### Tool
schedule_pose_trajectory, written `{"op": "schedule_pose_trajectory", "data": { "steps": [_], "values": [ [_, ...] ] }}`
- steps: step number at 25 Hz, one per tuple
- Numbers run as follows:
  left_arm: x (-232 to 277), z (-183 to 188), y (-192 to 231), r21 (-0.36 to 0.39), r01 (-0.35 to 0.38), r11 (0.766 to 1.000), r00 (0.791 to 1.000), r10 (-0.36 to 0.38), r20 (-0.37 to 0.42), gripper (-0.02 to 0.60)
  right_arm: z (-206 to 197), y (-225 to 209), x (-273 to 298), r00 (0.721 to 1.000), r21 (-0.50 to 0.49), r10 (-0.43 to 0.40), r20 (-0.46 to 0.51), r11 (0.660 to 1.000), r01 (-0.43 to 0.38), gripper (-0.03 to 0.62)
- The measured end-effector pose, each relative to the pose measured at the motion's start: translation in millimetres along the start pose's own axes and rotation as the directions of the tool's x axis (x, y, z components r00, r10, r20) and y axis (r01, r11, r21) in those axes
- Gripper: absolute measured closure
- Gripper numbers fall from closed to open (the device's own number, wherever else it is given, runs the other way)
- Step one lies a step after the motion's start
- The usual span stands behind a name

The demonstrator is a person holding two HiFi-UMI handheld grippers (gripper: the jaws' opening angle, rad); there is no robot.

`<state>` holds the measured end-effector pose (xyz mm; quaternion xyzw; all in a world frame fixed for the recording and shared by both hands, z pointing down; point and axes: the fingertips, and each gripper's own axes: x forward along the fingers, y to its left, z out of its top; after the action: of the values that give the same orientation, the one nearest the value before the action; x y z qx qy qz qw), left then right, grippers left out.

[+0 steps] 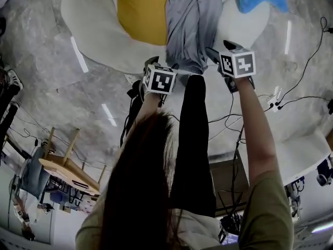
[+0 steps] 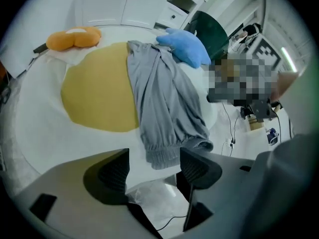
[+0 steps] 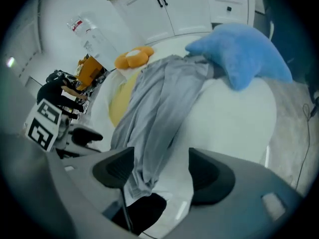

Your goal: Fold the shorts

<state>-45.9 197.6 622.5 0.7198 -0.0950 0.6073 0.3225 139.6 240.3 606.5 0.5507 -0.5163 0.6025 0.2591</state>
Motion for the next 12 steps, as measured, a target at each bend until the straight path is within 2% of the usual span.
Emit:
{"op": "schedule_pose_trajectory", "data": {
  "steps": [3, 5, 8, 12],
  "values": [
    [18, -8, 9, 0.039, -0.003, 0.999, 0.999, 0.004, -0.033, 0.278, -62, 19, 17, 1.000, 0.099, 0.008, -0.026, 0.995, -0.006, 0.260],
    [28, -9, 10, 0.063, 0.003, 0.998, 0.999, 0.000, -0.036, 0.278, -87, 29, 26, 1.000, 0.182, 0.012, -0.009, 0.983, -0.011, 0.260],
    [40, -11, 13, 0.067, 0.002, 0.998, 0.999, 0.001, -0.044, 0.278, -104, 36, 39, 1.000, 0.269, 0.002, 0.025, 0.963, -0.009, 0.261],
    [51, -12, 12, 0.050, 0.004, 0.999, 0.998, -0.001, -0.058, 0.278, -114, 28, 50, 0.999, 0.292, -0.042, 0.026, 0.956, 0.033, 0.263]
  ]
}}
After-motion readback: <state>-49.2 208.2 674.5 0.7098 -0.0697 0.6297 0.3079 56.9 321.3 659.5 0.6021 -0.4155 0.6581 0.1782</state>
